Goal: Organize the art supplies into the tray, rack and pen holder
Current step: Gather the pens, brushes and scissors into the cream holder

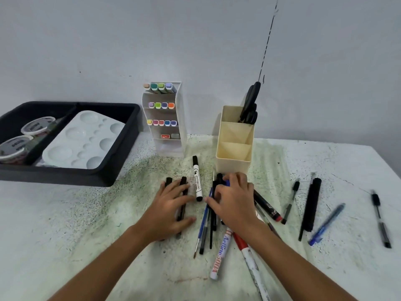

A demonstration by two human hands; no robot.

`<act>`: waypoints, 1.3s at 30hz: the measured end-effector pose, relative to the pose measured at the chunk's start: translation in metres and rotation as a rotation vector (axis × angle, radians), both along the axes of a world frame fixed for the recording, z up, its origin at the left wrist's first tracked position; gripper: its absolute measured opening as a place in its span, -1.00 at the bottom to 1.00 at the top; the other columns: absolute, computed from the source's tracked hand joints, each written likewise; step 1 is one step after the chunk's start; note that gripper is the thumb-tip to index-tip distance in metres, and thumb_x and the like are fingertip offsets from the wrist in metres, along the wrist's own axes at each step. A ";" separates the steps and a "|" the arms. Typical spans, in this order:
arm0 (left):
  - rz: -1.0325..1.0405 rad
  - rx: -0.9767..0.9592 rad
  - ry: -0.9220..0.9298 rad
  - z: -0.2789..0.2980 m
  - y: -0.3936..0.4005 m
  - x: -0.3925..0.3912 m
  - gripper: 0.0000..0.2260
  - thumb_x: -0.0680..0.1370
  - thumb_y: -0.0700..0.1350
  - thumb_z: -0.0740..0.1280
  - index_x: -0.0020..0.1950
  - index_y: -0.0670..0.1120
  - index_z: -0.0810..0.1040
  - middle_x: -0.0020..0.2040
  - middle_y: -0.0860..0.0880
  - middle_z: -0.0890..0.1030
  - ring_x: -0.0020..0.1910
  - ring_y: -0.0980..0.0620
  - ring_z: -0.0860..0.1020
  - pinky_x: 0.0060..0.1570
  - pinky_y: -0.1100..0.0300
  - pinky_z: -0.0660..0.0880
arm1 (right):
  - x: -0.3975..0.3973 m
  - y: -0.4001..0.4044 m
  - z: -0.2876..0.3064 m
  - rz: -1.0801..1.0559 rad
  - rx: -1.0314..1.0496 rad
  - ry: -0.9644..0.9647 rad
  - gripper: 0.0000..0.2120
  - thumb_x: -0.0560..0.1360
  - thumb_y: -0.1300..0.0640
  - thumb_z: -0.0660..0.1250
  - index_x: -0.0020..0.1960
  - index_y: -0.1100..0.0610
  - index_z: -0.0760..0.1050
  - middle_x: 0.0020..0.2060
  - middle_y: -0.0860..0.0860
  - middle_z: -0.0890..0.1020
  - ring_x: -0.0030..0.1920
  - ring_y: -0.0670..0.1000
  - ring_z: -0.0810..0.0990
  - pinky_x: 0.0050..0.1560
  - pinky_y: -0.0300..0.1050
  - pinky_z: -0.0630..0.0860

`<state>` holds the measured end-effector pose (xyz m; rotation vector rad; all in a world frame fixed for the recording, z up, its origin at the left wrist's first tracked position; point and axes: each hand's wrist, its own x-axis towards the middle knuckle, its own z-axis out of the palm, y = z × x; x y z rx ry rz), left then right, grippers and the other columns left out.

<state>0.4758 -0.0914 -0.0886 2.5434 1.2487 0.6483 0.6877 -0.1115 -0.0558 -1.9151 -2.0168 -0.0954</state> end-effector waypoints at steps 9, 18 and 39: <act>0.054 -0.256 -0.312 0.018 -0.004 -0.023 -0.19 0.31 0.30 0.48 0.47 0.16 0.26 0.45 0.20 0.30 0.47 0.22 0.19 0.42 0.02 0.23 | -0.020 0.006 -0.003 -0.113 -0.048 -0.007 -0.79 0.23 0.02 0.53 -0.45 0.09 0.58 -0.09 0.08 0.61 0.03 0.21 0.49 -0.06 0.12 0.41; 0.155 -0.356 -0.367 0.026 0.006 -0.047 0.00 0.07 0.33 0.56 0.44 0.25 0.23 0.47 0.15 0.30 0.44 0.20 0.25 0.37 0.15 0.20 | -0.024 0.007 0.002 -0.109 -0.103 -0.021 -0.75 0.36 -0.06 0.46 -0.35 0.11 0.60 0.02 0.10 0.60 0.12 0.21 0.45 0.04 0.13 0.37; 0.099 -0.150 0.061 0.025 -0.013 0.017 -0.64 0.37 0.27 0.40 0.03 0.10 0.67 0.48 0.06 0.29 0.54 0.02 -0.03 0.45 -0.14 -0.21 | -0.010 0.002 0.009 0.024 -0.040 0.115 -0.94 0.34 0.08 0.51 -0.19 0.01 0.69 -0.14 0.03 0.53 -0.04 0.14 0.46 -0.05 0.07 0.51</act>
